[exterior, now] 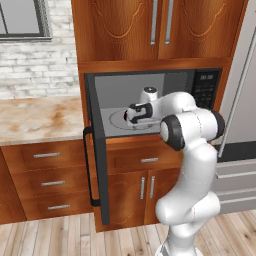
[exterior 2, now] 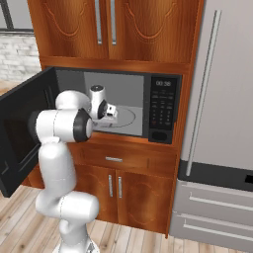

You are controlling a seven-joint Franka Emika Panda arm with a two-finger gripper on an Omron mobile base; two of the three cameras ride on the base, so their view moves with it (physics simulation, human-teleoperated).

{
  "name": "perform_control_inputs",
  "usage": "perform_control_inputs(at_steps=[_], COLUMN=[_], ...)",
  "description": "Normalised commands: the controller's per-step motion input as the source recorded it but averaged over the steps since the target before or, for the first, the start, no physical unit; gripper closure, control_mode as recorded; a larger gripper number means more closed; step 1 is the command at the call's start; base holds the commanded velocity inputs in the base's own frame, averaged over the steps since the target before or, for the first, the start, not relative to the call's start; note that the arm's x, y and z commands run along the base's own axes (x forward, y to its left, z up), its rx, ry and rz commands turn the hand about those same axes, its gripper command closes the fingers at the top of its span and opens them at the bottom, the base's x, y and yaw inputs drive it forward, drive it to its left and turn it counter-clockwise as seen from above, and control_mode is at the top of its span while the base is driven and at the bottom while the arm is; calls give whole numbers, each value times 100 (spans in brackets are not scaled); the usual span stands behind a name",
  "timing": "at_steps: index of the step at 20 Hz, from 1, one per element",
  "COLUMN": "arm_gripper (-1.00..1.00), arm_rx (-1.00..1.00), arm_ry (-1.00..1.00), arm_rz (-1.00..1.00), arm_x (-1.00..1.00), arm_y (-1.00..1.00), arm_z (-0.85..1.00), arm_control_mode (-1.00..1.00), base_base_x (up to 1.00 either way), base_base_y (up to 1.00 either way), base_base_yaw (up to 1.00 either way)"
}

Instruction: Pick the mug from the counter and place it inside the microwave. Then close the microwave.

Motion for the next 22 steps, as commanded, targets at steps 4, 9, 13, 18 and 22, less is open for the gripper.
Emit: perform_control_inputs(at_steps=[4,9,13,18,22], arm_gripper=[-100,-100,-100,-100,-100], arm_rx=[0,0,0,0,0], arm_ry=[-8,-10,-5,-4,0], arm_rz=[-5,-3,-2,-1,0], arm_x=[-68,-69,-75,-68,-56], arm_y=[0,0,0,-1,0], arm_z=[0,21,37,21,31], arm_control_mode=[-100,-100,-100,-100,-100], base_base_x=[0,0,0,0,0], base_base_y=[0,0,0,0,0], base_base_yaw=[0,0,0,0,0])
